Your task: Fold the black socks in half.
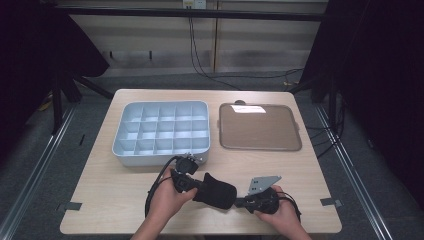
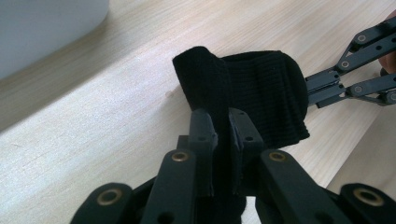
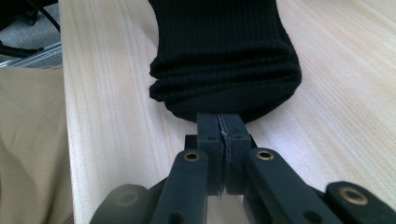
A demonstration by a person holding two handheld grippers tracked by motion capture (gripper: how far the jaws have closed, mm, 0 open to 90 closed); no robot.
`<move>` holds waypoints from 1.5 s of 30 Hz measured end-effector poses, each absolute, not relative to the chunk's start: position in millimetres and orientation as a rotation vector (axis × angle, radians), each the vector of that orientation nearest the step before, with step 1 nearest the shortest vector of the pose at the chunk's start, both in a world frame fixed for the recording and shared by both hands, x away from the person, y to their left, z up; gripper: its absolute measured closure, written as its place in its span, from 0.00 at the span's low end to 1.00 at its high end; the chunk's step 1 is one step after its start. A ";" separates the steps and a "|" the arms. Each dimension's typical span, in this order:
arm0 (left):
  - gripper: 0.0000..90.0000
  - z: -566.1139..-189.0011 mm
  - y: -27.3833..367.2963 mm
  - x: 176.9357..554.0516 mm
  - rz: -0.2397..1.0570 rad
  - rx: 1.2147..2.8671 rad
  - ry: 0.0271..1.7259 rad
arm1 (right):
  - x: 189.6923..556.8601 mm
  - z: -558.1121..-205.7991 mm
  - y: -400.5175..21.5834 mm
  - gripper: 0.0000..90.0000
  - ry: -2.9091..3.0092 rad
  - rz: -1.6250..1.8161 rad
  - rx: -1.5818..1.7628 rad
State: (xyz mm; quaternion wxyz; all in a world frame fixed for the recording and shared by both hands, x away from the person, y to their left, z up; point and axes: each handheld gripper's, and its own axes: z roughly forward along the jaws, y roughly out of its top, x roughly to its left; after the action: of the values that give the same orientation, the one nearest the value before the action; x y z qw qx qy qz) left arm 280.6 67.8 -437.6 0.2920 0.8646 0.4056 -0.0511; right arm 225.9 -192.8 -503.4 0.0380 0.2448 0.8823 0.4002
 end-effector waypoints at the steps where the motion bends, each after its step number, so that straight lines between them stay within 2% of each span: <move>1: 0.90 -437.4 67.5 280.5 -0.134 2.306 1.081 | 225.9 -503.4 -192.7 0.98 2.705 1.228 0.752; 45: 0.90 -433.8 44.9 279.4 -0.168 2.331 1.017 | 226.0 -503.1 -192.4 0.98 2.701 1.220 0.746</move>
State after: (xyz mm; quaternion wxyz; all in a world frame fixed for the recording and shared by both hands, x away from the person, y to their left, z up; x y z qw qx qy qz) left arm 279.4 44.9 -433.8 0.2922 0.8747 0.3815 -0.0631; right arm 226.0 -192.4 -503.1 0.0424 0.2440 0.8830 0.3988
